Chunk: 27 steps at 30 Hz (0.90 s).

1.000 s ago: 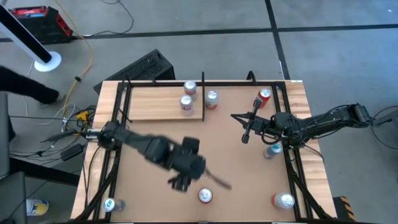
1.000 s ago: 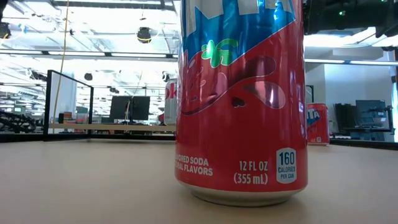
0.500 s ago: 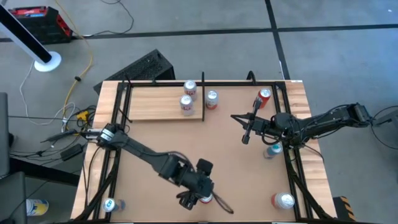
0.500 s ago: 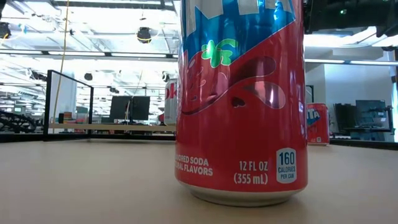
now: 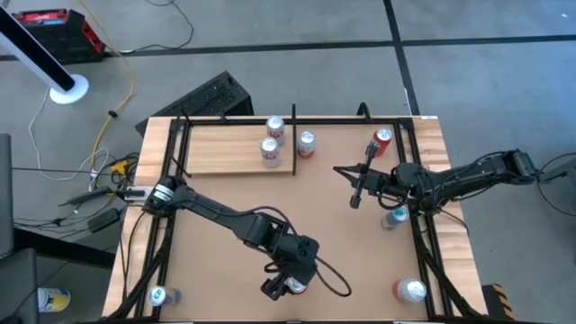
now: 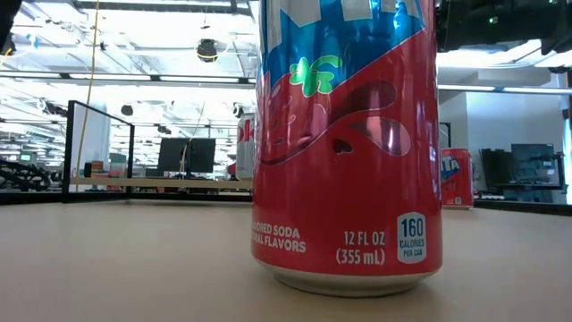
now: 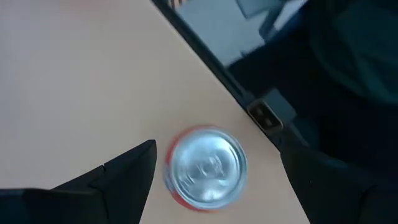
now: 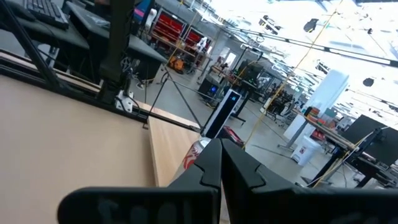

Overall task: Place canned beverage on shelf
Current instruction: Put the bottom red soda can on the shelf

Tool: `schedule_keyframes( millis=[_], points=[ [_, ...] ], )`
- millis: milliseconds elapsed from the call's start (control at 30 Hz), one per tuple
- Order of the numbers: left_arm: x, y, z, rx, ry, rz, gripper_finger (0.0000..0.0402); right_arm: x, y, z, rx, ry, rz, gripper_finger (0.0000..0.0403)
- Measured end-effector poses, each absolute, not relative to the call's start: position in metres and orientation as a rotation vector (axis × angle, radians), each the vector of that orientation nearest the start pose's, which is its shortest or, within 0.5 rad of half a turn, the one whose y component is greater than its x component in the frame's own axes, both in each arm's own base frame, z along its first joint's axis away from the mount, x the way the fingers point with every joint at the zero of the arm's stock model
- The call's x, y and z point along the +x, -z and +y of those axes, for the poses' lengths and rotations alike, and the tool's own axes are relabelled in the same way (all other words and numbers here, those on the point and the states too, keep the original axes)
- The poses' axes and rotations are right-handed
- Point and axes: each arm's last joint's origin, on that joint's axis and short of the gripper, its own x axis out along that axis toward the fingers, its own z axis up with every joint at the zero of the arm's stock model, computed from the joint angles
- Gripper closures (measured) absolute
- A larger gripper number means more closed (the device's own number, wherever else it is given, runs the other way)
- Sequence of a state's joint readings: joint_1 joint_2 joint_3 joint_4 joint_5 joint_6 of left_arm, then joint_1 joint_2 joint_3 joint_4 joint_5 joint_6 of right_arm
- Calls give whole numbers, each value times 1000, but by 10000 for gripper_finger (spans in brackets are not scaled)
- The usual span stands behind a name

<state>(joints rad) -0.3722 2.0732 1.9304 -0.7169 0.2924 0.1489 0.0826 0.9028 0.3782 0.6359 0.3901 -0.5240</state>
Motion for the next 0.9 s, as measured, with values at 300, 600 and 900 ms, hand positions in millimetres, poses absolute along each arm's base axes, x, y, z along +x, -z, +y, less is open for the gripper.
schedule_keyframes(
  millis=[300, 600, 900],
  points=[
    [424, -278, -197, 389, 649, 773, 75, 193, -246, 5, -433, 320, 5, 374],
    [428, -264, -205, 463, 585, 782, 75, 192, -235, 2, -415, 413, 140, 374],
    [428, -264, -205, 390, 572, 802, 75, 192, -236, 4, -430, 408, 131, 374]
  ],
)
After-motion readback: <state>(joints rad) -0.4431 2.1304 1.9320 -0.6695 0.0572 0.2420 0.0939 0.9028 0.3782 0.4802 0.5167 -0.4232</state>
